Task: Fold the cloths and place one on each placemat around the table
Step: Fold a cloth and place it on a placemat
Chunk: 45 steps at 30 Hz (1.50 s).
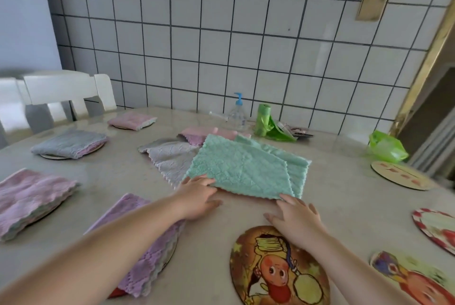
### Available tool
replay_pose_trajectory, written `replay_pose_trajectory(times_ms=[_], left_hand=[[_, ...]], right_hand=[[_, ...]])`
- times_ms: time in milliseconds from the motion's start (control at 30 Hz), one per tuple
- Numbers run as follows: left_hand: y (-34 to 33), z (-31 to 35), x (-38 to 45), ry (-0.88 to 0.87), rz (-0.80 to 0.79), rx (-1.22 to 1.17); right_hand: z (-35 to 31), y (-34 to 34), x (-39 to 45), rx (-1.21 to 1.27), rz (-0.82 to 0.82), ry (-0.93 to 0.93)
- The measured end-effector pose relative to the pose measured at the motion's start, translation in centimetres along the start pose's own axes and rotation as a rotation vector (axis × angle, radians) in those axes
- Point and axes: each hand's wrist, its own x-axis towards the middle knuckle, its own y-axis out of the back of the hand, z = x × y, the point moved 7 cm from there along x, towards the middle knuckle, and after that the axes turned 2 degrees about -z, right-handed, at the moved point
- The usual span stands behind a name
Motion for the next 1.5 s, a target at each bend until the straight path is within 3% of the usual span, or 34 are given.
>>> replay_pose_trajectory(times_ms=[167,400,500,633,733,800,967,1133,1200,1333,1500], left_hand=[[2.6,-1.8,0.4,-0.006,0.233,-0.211],[11.9,-2.4,-0.6,-0.032,0.624,-0.319],[16.0,-1.6,-2.1,-0.134,0.737,-0.213],[20.3,0.0,-3.5,-0.262,0.735,0.265],[24.0,-0.4,-4.7,-0.28,0.857,0.163],[25.4,-1.2,-4.8,-0.276,0.791,-0.118],[25.3,-3.3,-4.4,-0.134,0.6,-0.698],[27.0,-3.6,-4.7,-0.07,0.719,-0.797],[27.5,-2.8,-5.4,-0.099,0.745,-0.957],[26.1,-0.2,-6.7,-0.245,0.538,-1.351],[19.5,2.0,-9.4,-0.299,0.29,-1.394]], right_hand=[[0.7,3.2,0.2,0.153,0.221,0.042],[1.7,12.8,1.1,0.357,0.522,0.034],[1.7,17.5,0.6,0.409,0.651,0.044],[1.1,23.7,-0.9,0.385,0.795,0.119],[0.8,27.2,-2.0,0.395,0.847,0.147],[1.0,28.7,-2.0,0.407,0.833,0.124],[3.0,27.2,0.1,0.303,0.464,0.008],[4.1,29.3,-1.2,0.505,0.622,0.018],[4.4,30.3,-2.4,0.687,0.693,0.053],[4.7,29.2,-6.2,1.02,0.75,0.117],[5.8,21.6,-9.9,1.232,0.652,0.067]])
